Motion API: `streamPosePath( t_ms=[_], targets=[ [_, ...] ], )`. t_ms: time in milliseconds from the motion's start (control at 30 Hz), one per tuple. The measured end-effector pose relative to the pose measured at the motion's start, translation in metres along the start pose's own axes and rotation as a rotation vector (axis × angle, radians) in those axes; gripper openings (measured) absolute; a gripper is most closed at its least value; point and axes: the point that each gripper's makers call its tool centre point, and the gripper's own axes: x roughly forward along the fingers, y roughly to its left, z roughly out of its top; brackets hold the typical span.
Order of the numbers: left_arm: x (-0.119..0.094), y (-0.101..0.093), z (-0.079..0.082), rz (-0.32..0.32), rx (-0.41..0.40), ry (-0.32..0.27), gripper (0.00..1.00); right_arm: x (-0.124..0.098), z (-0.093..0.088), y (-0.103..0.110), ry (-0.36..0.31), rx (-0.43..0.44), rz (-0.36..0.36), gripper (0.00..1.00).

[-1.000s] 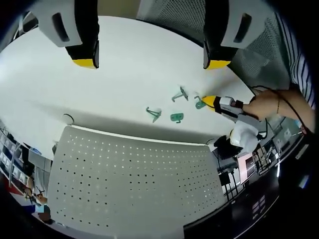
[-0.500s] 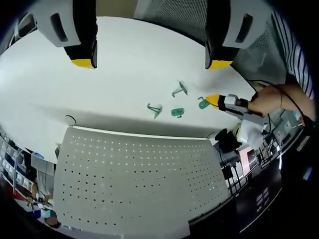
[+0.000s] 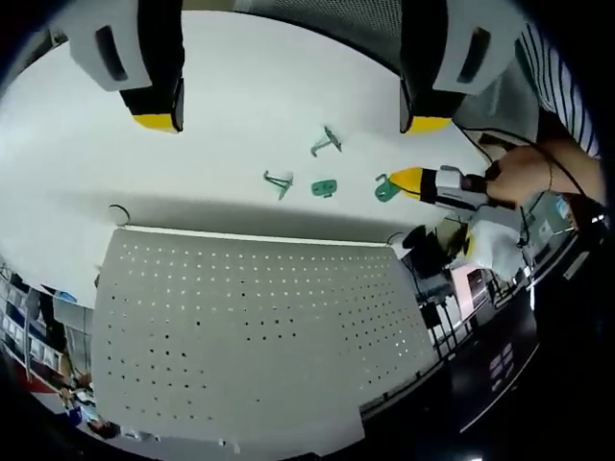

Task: Insert the hook assembly into the mounting plate slot until the hook locks in place.

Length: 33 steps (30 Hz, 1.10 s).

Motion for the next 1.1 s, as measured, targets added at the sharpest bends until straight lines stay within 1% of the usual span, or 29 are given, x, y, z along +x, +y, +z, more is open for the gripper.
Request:
streamPosePath(
  t_ms=[67,100,133,167,233,267,333,400,500,533,567,600,633,700,767,800,867,1033,1100],
  targets=[
    [-0.004,-0.004,0.007,-0.017,0.0,-0.014,0.01,0.002,0.005,0.006,-0.01,0.02,0.022,0.89],
    [-0.006,-0.005,0.01,-0.022,0.002,-0.02,0.01,0.002,0.009,0.01,-0.031,0.039,0.04,0.89],
    [-0.008,-0.007,0.015,-0.034,0.003,-0.028,0.01,0.002,0.018,0.017,-0.072,0.072,0.073,0.89],
    [-0.01,-0.009,0.018,-0.039,0.001,-0.039,0.01,0.002,0.027,0.021,-0.115,0.103,0.089,0.89],
    [-0.013,-0.011,0.025,-0.051,0.001,-0.054,0.01,0.0,0.037,0.025,-0.155,0.15,0.108,0.88],
    [-0.015,-0.012,0.031,-0.059,0.0,-0.077,0.01,0.0,0.039,0.026,-0.164,0.156,0.108,0.88],
    [-0.016,-0.013,0.036,-0.065,0.004,-0.089,0.01,0.002,0.042,0.026,-0.158,0.157,0.104,0.87],
    [-0.016,-0.014,0.04,-0.07,0.009,-0.095,0.01,0.005,0.044,0.029,-0.155,0.164,0.114,0.86],
    [-0.021,-0.02,0.05,-0.091,0.006,-0.122,0.01,0.009,0.048,0.034,-0.15,0.177,0.131,0.83],
    [-0.022,-0.022,0.052,-0.103,0.002,-0.129,0.01,0.01,0.05,0.036,-0.146,0.184,0.137,0.8],
    [-0.023,-0.031,0.058,-0.148,0.015,-0.156,0.01,0.011,0.053,0.037,-0.148,0.203,0.141,0.76],
    [-0.023,-0.031,0.058,-0.147,0.017,-0.15,0.01,0.012,0.054,0.038,-0.146,0.211,0.146,0.73],
    [-0.025,-0.036,0.061,-0.167,0.023,-0.158,0.01,0.013,0.057,0.04,-0.143,0.236,0.154,0.71],
    [-0.028,-0.039,0.068,-0.183,0.011,-0.182,0.01,0.015,0.062,0.042,-0.148,0.254,0.164,0.65],
    [-0.03,-0.041,0.073,-0.193,0.003,-0.198,0.01,0.017,0.07,0.047,-0.155,0.283,0.193,0.56],
    [-0.031,-0.042,0.075,-0.193,0.002,-0.205,0.01,0.017,0.077,0.054,-0.168,0.315,0.228,0.53],
    [-0.033,-0.043,0.079,-0.197,0.009,-0.218,0.01,0.018,0.085,0.06,-0.178,0.34,0.259,0.49],
    [-0.038,-0.049,0.087,-0.22,0.019,-0.258,0.01,0.022,0.099,0.078,-0.196,0.337,0.313,0.41],
    [-0.04,-0.051,0.089,-0.224,0.021,-0.273,0.01,0.025,0.101,0.085,-0.194,0.344,0.335,0.39]
  ],
)
